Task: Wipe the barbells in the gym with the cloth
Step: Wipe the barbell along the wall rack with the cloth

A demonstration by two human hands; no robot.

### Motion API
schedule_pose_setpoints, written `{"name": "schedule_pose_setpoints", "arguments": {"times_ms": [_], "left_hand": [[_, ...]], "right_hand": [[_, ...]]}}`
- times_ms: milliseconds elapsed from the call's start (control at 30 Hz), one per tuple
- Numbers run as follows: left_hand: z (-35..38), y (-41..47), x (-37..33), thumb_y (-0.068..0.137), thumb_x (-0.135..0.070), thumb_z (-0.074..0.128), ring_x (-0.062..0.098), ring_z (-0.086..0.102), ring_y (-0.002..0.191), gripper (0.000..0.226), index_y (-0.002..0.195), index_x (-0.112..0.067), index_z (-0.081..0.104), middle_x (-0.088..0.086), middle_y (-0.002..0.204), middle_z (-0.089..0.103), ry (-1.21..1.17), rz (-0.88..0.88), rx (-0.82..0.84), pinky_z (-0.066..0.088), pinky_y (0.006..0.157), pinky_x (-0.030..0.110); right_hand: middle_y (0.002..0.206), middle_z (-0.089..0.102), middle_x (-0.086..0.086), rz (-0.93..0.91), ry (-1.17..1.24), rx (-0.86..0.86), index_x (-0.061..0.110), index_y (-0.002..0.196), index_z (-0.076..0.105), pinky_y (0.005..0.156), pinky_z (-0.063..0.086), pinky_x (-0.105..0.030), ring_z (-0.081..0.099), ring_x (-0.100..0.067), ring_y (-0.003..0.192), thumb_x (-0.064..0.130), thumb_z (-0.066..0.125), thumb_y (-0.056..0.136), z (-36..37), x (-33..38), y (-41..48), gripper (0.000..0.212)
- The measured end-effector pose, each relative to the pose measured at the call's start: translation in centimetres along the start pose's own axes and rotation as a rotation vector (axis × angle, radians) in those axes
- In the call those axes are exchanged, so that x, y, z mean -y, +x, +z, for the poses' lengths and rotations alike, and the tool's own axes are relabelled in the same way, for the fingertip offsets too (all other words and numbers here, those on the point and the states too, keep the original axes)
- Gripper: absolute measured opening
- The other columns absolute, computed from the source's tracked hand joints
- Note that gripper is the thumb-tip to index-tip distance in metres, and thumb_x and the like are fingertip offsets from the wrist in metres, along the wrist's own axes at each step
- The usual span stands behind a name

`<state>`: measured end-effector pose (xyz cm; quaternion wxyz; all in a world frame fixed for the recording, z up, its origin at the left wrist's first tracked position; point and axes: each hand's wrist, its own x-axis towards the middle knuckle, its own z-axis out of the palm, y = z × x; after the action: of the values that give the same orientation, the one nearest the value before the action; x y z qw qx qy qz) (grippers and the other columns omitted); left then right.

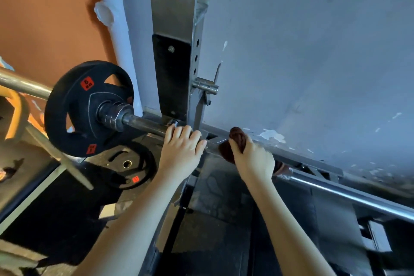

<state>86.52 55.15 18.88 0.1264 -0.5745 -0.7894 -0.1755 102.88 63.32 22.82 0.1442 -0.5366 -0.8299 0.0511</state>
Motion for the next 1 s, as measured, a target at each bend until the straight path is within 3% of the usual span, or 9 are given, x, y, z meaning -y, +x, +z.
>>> {"name": "schedule_pose_setpoints", "arguments": {"times_ms": [67, 133, 267, 467, 533, 667, 767, 900, 1000], "left_hand": [[0.0, 0.2, 0.0, 0.098, -0.039, 0.029, 0.029, 0.059, 0.099, 0.044, 0.097, -0.015, 0.066, 0.006, 0.096, 0.064, -0.010, -0.005, -0.004, 0.034, 0.107, 0.049], [0.0, 0.2, 0.1, 0.098, -0.039, 0.029, 0.028, 0.058, 0.098, 0.044, 0.096, -0.016, 0.066, 0.005, 0.095, 0.064, -0.007, -0.005, -0.007, 0.033, 0.107, 0.048], [0.0, 0.3, 0.3, 0.099, -0.041, 0.025, 0.026, 0.059, 0.101, 0.047, 0.099, -0.018, 0.066, 0.004, 0.099, 0.065, -0.002, 0.004, 0.008, 0.032, 0.108, 0.048], [0.2, 0.5, 0.3, 0.098, -0.042, 0.028, 0.027, 0.059, 0.094, 0.045, 0.094, -0.017, 0.065, 0.003, 0.092, 0.064, 0.019, 0.011, -0.006, 0.037, 0.102, 0.046], [0.2, 0.5, 0.3, 0.098, -0.042, 0.027, 0.028, 0.058, 0.094, 0.046, 0.095, -0.017, 0.065, 0.004, 0.092, 0.064, 0.023, 0.017, 0.007, 0.038, 0.101, 0.046], [-0.2, 0.5, 0.3, 0.100, -0.042, 0.023, 0.026, 0.060, 0.097, 0.049, 0.098, -0.017, 0.065, 0.004, 0.097, 0.065, 0.026, 0.027, 0.033, 0.041, 0.100, 0.046], [-0.2, 0.7, 0.3, 0.098, -0.042, 0.024, 0.028, 0.060, 0.091, 0.050, 0.094, -0.015, 0.066, 0.005, 0.091, 0.064, 0.008, 0.040, 0.027, 0.044, 0.096, 0.046], [-0.3, 1.1, 0.3, 0.097, -0.041, 0.028, 0.030, 0.061, 0.085, 0.048, 0.089, -0.014, 0.066, 0.006, 0.086, 0.065, -0.006, 0.031, 0.040, 0.047, 0.091, 0.047], [-0.4, 1.4, 0.4, 0.096, -0.042, 0.025, 0.031, 0.062, 0.089, 0.052, 0.095, -0.013, 0.069, 0.008, 0.091, 0.067, 0.010, 0.038, 0.103, 0.046, 0.092, 0.047]], "right_hand": [[0.083, 0.067, -0.011, -0.107, -0.070, -0.103, 0.011, 0.111, 0.067, 0.074, 0.050, -0.042, 0.064, -0.035, 0.075, 0.038, 0.066, 0.087, 1.7, -0.2, -2.7, 0.037], [0.077, 0.066, -0.012, -0.097, -0.077, -0.159, 0.009, 0.103, 0.068, 0.067, 0.049, -0.040, 0.064, -0.034, 0.069, 0.044, 0.053, 0.090, 1.6, 0.5, -2.3, 0.041], [0.100, 0.068, -0.011, 0.169, 0.054, 0.098, 0.013, 0.111, 0.061, 0.069, 0.039, -0.034, 0.063, -0.032, 0.093, 0.052, 0.035, 0.100, 0.2, 2.3, 2.3, 0.048], [0.094, 0.069, -0.011, -0.110, -0.042, -0.160, 0.010, 0.112, 0.067, 0.082, 0.053, -0.045, 0.065, -0.034, 0.084, 0.022, 0.086, 0.065, 2.6, 0.3, -4.2, 0.052], [0.082, 0.068, -0.010, -0.076, -0.055, -0.195, 0.010, 0.105, 0.068, 0.070, 0.052, -0.040, 0.065, -0.033, 0.073, 0.034, 0.075, 0.078, 1.9, 0.9, -2.4, 0.037], [0.087, 0.063, -0.006, 0.186, 0.066, 0.141, 0.015, 0.110, 0.061, 0.069, 0.042, -0.034, 0.061, -0.030, 0.083, 0.051, 0.035, 0.100, 0.0, 3.2, 2.5, 0.046], [0.095, 0.069, -0.009, -0.007, 0.023, -0.047, 0.015, 0.118, 0.062, 0.078, 0.048, -0.037, 0.065, -0.032, 0.088, 0.037, 0.062, 0.092, 0.9, 1.9, -1.0, 0.035], [0.097, 0.069, -0.013, -0.142, -0.046, -0.164, 0.009, 0.113, 0.067, 0.085, 0.051, -0.044, 0.067, -0.035, 0.087, 0.015, 0.090, 0.057, 2.9, 0.2, -4.0, 0.061], [0.090, 0.069, -0.009, 0.011, -0.056, -0.028, 0.015, 0.123, 0.057, 0.068, 0.048, -0.036, 0.067, -0.032, 0.081, 0.037, 0.065, 0.091, 0.3, 2.3, 0.0, 0.040]]}}
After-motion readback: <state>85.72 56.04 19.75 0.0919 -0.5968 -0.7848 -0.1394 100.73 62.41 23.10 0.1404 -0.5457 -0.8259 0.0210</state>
